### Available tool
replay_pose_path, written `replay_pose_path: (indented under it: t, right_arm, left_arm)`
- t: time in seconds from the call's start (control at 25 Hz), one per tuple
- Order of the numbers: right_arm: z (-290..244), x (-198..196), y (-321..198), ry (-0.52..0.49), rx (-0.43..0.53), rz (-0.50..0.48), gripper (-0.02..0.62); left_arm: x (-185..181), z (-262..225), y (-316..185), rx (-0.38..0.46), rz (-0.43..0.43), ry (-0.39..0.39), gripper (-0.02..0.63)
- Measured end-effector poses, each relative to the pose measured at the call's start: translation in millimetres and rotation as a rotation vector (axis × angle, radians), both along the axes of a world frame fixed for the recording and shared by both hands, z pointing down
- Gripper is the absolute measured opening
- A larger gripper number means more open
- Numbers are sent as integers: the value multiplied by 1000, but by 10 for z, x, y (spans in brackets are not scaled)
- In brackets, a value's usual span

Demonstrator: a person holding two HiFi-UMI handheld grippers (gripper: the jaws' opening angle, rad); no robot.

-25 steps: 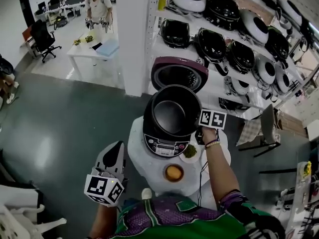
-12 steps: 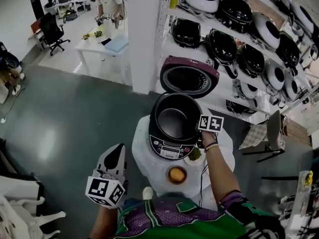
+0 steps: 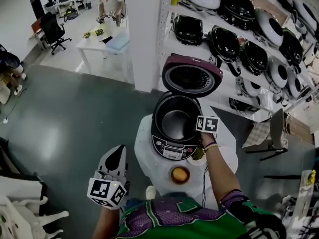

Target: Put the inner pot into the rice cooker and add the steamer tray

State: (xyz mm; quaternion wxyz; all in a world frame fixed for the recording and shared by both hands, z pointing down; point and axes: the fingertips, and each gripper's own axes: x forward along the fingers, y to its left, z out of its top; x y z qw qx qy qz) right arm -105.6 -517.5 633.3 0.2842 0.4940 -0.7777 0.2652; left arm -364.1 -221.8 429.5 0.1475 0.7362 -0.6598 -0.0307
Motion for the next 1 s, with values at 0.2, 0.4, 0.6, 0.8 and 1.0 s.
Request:
replay_pose_path:
  t: [0.2,0.4,0.6,0.8,1.0]
  right_arm:
    - [7,-9,26,25,-3,-8,60]
    - [-31,70,87,35,0,21,81]
    - [-149,196,156,5,30,40,81]
    - [-307,401,377,-44,63,60,81]
    - [-479,556,698,-84,96,85,81]
  left_arm:
    - [-3,-3,7,6,4,6,21]
    - [-19,-81,34,19,4,2,21]
    - [-4,-119,41,37,22,3,21]
    - [157,-127,96,52,72,8,21]
    - [310,-196,197,88,135,4,21]
